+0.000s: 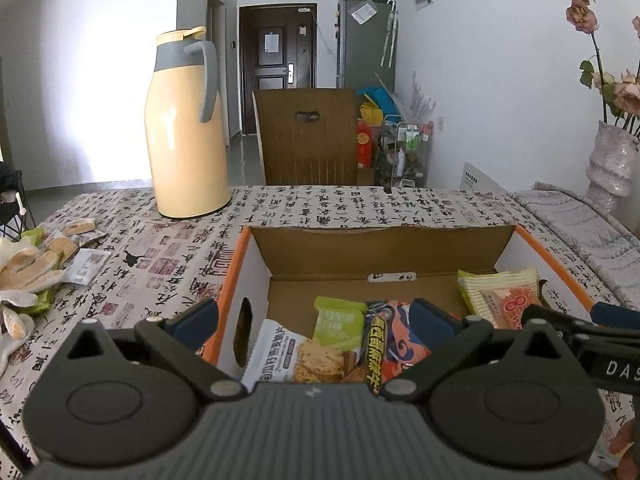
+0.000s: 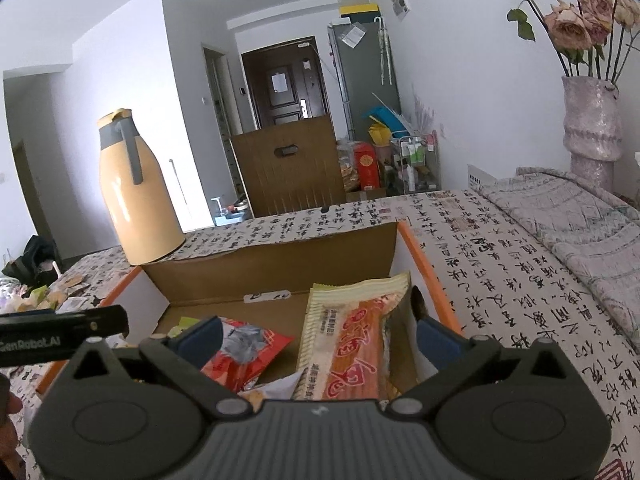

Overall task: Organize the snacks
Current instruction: 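Open both grippers to drop the packets into the box, then withdraw both grippers to the snack pile and grasp a cracker packet with the right gripper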

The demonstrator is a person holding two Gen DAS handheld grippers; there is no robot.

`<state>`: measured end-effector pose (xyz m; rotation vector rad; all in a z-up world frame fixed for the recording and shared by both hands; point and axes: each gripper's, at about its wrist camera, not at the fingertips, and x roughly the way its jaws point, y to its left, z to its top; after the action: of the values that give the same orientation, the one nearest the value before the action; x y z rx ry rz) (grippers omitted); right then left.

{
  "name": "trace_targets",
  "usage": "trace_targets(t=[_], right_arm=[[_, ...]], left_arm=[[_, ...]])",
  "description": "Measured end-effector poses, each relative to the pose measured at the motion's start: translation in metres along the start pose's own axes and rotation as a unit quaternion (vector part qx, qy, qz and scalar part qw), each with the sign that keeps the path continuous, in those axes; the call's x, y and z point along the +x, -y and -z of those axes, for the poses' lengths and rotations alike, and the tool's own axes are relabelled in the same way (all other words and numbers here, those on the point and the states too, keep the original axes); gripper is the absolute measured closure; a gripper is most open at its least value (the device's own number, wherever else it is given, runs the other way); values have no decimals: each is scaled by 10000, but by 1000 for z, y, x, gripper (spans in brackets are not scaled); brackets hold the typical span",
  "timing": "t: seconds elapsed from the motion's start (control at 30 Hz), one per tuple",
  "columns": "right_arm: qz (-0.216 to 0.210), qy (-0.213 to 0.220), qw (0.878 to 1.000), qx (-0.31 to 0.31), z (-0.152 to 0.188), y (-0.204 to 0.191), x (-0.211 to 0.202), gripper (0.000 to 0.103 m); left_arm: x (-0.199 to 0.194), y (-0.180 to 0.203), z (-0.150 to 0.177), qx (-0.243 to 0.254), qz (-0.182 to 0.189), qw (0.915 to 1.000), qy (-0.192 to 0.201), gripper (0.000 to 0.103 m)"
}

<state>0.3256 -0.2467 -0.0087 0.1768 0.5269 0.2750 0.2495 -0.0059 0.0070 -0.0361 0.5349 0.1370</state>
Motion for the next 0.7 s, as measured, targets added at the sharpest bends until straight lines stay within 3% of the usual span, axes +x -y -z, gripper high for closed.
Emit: trace_targets(t=[0.33, 0.7], right_arm=[[91, -3, 9999, -73, -4, -3, -5, 0], [175, 163, 9990, -368, -12, -10, -45, 0]], left_arm=[[-6, 1, -5, -25, -55, 10000, -17, 0], [-43, 1, -11, 3, -68, 9999, 145, 0]])
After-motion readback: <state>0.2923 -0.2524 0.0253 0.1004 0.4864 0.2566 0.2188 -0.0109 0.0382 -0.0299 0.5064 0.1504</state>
